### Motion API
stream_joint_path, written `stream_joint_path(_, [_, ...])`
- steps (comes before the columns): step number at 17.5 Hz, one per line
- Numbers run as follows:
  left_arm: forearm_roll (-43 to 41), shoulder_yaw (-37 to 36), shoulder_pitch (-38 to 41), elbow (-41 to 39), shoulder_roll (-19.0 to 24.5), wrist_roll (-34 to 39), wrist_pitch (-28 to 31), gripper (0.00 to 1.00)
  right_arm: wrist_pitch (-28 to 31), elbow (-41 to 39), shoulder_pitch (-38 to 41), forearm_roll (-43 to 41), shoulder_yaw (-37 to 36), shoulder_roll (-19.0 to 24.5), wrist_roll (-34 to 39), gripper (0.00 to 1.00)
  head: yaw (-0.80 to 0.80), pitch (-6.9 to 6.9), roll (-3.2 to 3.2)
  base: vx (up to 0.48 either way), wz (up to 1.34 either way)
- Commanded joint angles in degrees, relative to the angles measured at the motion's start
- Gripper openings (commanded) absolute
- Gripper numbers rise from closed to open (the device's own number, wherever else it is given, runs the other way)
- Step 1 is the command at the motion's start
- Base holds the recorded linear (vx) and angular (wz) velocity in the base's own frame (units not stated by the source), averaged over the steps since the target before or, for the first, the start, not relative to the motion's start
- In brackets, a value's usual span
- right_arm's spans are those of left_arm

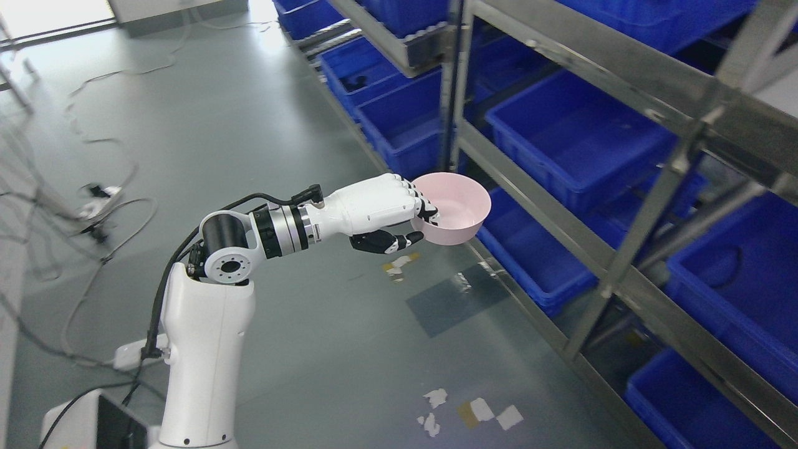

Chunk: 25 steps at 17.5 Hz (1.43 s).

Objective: Stack pink IKEA bowl on shelf middle layer
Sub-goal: 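Hold the pink bowl in the left hand while the robot turns to the other shelf, then carry the pink bowl over the tray onto the other pink bowl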

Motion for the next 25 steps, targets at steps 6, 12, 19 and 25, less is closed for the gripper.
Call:
stream_joint_path(6, [2.2,-1.4,-10.5,0.0,-1.8,0.1,-0.5,0.04,0.0,-1.0,1.3,0.0,0.0,-1.0,0.0,1.0,0.0,0.0,0.0,0.072,-1.34])
stream_joint_path(12, [0.9,-0.2,-25.8,1.4,-1.8,0.0,-0.5,0.04,0.0,-1.0,1.3,0.0,0.0,-1.0,0.0,1.0,0.0,0.0,0.0,0.067,-0.97])
stream_joint_path(19, [-15.8,3.6,-28.7,12.1,-1.8,-0.1,-0.5,0.04,0.0,-1.0,1.3,0.0,0.0,-1.0,0.0,1.0,0.0,-0.01,0.0,0.093,-0.64])
stream_joint_path(25, [-23.5,5.7,-29.1,20.9,-1.8,2.2,-0.5,0.04,0.0,-1.0,1.3,0.0,0.0,-1.0,0.0,1.0,0.0,-0.02,0.0,0.097,-0.31])
